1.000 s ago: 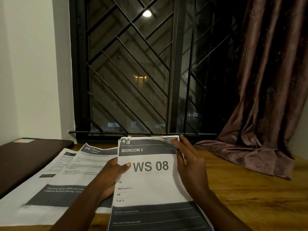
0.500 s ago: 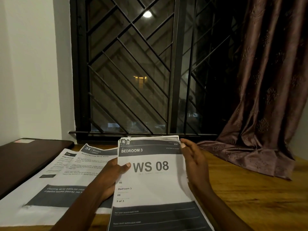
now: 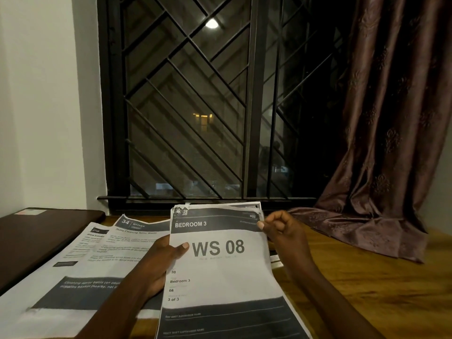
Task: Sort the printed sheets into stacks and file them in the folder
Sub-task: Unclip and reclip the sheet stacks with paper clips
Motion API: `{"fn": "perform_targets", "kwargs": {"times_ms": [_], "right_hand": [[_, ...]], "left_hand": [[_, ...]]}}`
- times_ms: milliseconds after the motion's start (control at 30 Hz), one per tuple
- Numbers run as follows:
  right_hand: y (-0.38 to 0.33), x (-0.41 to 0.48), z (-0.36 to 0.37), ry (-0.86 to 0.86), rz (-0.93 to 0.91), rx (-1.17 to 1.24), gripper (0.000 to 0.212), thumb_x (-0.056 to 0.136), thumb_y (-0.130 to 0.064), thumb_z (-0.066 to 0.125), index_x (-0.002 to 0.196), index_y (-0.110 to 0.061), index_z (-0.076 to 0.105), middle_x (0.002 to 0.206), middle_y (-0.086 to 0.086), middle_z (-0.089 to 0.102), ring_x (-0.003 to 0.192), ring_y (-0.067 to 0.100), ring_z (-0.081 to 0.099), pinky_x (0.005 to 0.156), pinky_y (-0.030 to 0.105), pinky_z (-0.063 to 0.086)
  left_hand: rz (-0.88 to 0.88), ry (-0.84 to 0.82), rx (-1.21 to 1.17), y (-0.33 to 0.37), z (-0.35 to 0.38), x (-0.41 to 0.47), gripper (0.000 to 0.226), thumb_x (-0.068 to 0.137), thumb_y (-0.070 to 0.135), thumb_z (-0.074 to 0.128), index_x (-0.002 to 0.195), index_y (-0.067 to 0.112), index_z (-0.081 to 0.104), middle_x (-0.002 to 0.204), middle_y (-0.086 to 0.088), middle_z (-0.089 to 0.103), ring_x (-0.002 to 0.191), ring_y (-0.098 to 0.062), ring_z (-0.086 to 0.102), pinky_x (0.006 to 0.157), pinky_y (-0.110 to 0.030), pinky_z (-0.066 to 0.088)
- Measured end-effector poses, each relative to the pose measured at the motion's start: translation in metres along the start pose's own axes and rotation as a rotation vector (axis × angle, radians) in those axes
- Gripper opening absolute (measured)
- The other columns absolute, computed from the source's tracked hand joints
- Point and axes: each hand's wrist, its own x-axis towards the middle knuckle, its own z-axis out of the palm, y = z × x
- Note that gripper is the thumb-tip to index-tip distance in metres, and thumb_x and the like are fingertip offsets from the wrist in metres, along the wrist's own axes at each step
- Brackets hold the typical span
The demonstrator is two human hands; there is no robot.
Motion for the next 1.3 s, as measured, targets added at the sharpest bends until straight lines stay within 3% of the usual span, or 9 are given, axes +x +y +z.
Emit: {"fn": "perform_targets", "kwargs": {"times_ms": [167, 467, 600, 867, 967, 1033, 1133, 1233, 1300], "right_hand": [[-0.006, 0.004, 0.0, 0.028, 0.031, 0.065, 0.032, 0.075, 0.001, 0.074, 0.098, -0.013, 0.057, 0.078, 0.008, 0.074, 0.071, 0.015, 0.072, 0.055, 0.018, 0.053], [-0.008, -0.002, 0.007, -0.166, 0.349, 0.385, 0.023, 0.067, -0.021, 0.068, 0.079, -0.004, 0.057, 0.093, 0.015, 0.074, 0.081, 0.029, 0.07, 0.071, 0.037, 0.057], [-0.008, -0.003, 0.006, -0.222, 0.463, 0.559, 0.034, 0.08, -0.028, 0.063, 0.105, -0.004, 0.066, 0.11, 0.02, 0.069, 0.102, 0.035, 0.065, 0.089, 0.047, 0.053], [-0.002, 0.001, 0.001, -0.223, 0.52, 0.571, 0.047, 0.078, -0.039, 0.064, 0.116, -0.011, 0.065, 0.112, 0.021, 0.068, 0.107, 0.04, 0.062, 0.091, 0.055, 0.05], [-0.002, 0.001, 0.002, -0.182, 0.481, 0.529, 0.055, 0.079, -0.049, 0.068, 0.118, -0.01, 0.064, 0.11, 0.02, 0.064, 0.103, 0.041, 0.058, 0.1, 0.049, 0.041], [-0.005, 0.003, 0.001, -0.089, 0.355, 0.438, 0.069, 0.071, -0.067, 0.065, 0.117, -0.014, 0.064, 0.107, 0.017, 0.057, 0.104, 0.033, 0.05, 0.094, 0.044, 0.036], [-0.011, 0.006, -0.008, 0.047, 0.05, -0.001, 0.096, 0.053, -0.083, 0.059, 0.134, -0.035, 0.04, 0.132, -0.007, 0.046, 0.124, 0.019, 0.044, 0.094, 0.037, 0.04], [-0.013, 0.002, -0.008, -0.088, 0.117, -0.218, 0.111, 0.063, -0.044, 0.08, 0.149, -0.035, 0.009, 0.149, -0.001, 0.032, 0.129, 0.025, 0.044, 0.09, 0.038, 0.048], [-0.006, -0.001, -0.005, -0.13, 0.23, -0.113, 0.097, 0.074, -0.026, 0.077, 0.149, -0.03, 0.014, 0.126, -0.002, 0.055, 0.099, 0.018, 0.065, 0.067, 0.026, 0.057]], "left_hand": [[-0.008, -0.018, -0.003, 0.001, 0.001, -0.001, 0.027, 0.094, 0.002, 0.054, 0.121, 0.005, 0.056, 0.111, -0.02, 0.07, 0.1, -0.041, 0.067, 0.09, -0.061, 0.049], [0.007, -0.028, -0.016, 0.003, 0.002, -0.004, 0.026, 0.095, 0.001, 0.052, 0.12, 0.005, 0.057, 0.111, -0.02, 0.07, 0.101, -0.041, 0.067, 0.089, -0.058, 0.05], [-0.003, -0.001, -0.024, 0.003, 0.003, -0.003, 0.023, 0.094, 0.0, 0.052, 0.115, 0.006, 0.059, 0.107, -0.019, 0.071, 0.099, -0.04, 0.068, 0.086, -0.057, 0.052], [-0.033, -0.018, -0.044, 0.002, 0.002, -0.002, 0.029, 0.095, 0.001, 0.052, 0.123, 0.006, 0.056, 0.113, -0.02, 0.069, 0.105, -0.042, 0.065, 0.095, -0.065, 0.044], [-0.03, -0.019, -0.028, 0.003, 0.002, -0.003, 0.027, 0.095, 0.001, 0.052, 0.121, 0.006, 0.056, 0.112, -0.02, 0.07, 0.104, -0.042, 0.065, 0.096, -0.064, 0.044], [-0.025, -0.023, -0.022, 0.004, 0.003, -0.004, 0.026, 0.095, 0.001, 0.052, 0.12, 0.006, 0.057, 0.11, -0.019, 0.07, 0.102, -0.041, 0.066, 0.095, -0.063, 0.045], [-0.021, -0.03, -0.026, 0.006, 0.002, -0.006, 0.026, 0.094, 0.001, 0.053, 0.119, 0.007, 0.057, 0.109, -0.019, 0.071, 0.099, -0.04, 0.068, 0.092, -0.061, 0.048], [-0.019, -0.032, -0.057, 0.009, 0.001, -0.007, 0.027, 0.093, 0.0, 0.053, 0.119, 0.008, 0.058, 0.109, -0.019, 0.071, 0.097, -0.039, 0.069, 0.086, -0.057, 0.052], [-0.018, -0.05, -0.112, 0.014, 0.0, -0.008, 0.029, 0.092, -0.001, 0.052, 0.118, 0.009, 0.059, 0.112, -0.019, 0.07, 0.1, -0.04, 0.068, 0.085, -0.057, 0.052]]}}
